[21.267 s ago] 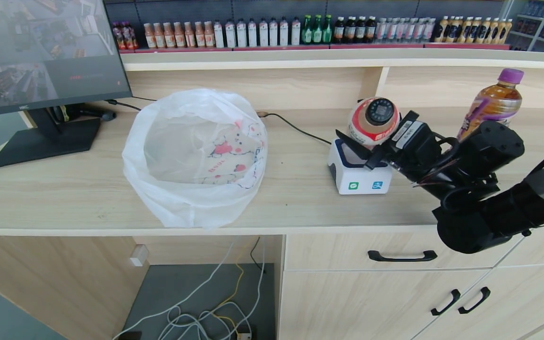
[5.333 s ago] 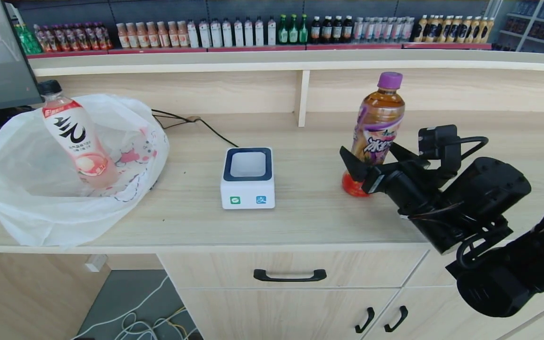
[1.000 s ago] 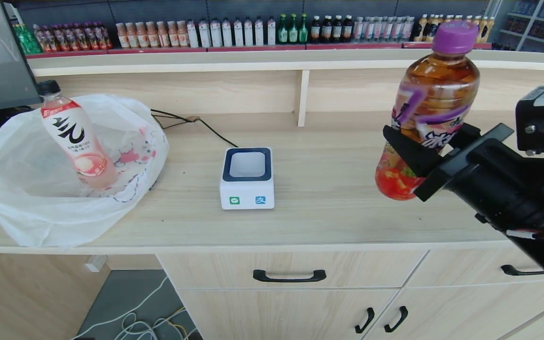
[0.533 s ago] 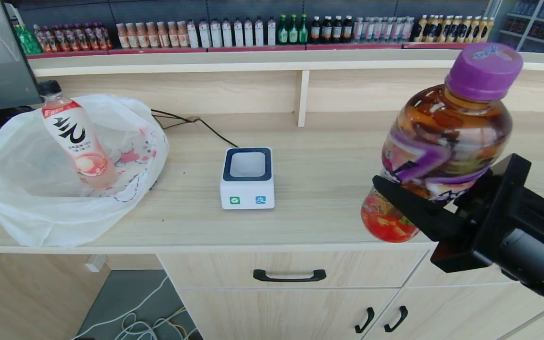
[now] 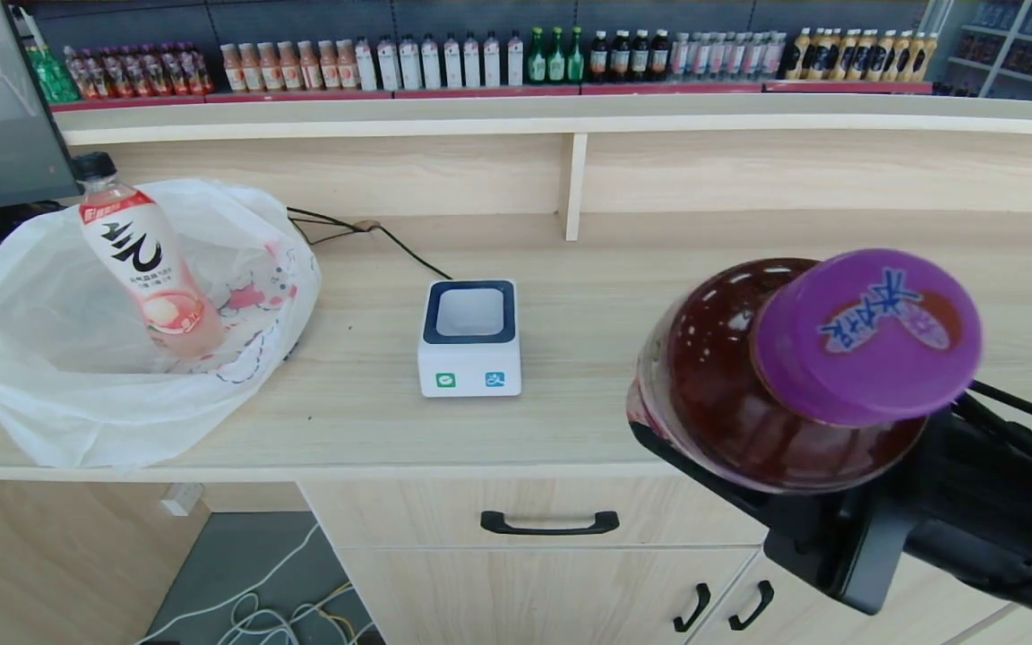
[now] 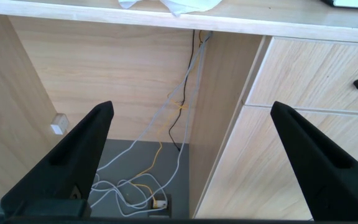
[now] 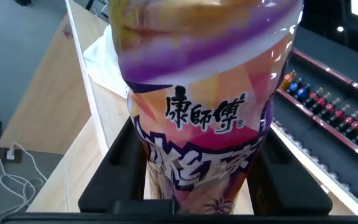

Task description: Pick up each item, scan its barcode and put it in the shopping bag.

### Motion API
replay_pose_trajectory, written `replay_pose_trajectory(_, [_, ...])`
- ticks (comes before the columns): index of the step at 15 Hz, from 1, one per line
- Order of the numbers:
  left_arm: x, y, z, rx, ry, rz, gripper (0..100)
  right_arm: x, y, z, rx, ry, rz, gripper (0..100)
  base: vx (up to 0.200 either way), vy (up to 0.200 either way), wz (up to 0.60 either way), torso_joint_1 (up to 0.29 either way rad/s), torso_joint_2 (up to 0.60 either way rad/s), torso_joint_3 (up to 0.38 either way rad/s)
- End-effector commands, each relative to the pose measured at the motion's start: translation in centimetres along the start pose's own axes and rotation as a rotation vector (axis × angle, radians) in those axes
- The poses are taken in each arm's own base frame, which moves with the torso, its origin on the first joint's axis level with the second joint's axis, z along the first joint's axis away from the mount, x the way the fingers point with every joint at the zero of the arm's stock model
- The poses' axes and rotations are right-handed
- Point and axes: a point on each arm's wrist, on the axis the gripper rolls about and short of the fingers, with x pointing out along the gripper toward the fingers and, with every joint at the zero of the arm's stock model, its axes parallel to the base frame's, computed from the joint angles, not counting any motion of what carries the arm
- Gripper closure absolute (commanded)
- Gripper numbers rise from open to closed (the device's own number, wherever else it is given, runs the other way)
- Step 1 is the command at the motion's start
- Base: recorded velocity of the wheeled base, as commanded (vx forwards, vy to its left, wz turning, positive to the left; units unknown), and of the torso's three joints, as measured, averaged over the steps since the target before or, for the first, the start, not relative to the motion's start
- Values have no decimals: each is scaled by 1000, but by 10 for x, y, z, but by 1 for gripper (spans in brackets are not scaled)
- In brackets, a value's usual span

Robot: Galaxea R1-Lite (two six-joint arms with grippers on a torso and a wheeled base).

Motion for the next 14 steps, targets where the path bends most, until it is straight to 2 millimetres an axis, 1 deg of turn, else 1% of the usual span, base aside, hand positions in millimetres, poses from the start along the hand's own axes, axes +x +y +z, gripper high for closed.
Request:
replay_pose_trajectory(1, [0,0,0,0,0,0,0,12,3,3,-86,-36,17,100,0,0,0,0,0,0])
replay_pose_trajectory(3, [0,0,0,0,0,2,0,21,10,1,-162,-49,42,100,0,0,0,0,0,0])
replay_pose_trajectory(5, [0,0,0,0,0,0,0,24,25,4,-230,-76,89,100,0,0,0,0,0,0])
replay_pose_trajectory(7, [0,0,0,0,0,0,0,23,50,13,-266,-94,146,100,0,0,0,0,0,0])
replay_pose_trajectory(8, [0,0,0,0,0,0,0,23,57,8,-290,-49,146,100,0,0,0,0,0,0])
replay_pose_trajectory(9, [0,0,0,0,0,0,0,22,60,4,-422,-26,140,100,0,0,0,0,0,0])
replay_pose_trajectory(11, [0,0,0,0,0,0,0,15,66,0,-557,-25,153,100,0,0,0,0,0,0])
replay_pose_trajectory(14, [0,0,0,0,0,2,0,12,56,10,-755,-66,91,100,0,0,0,0,0,0])
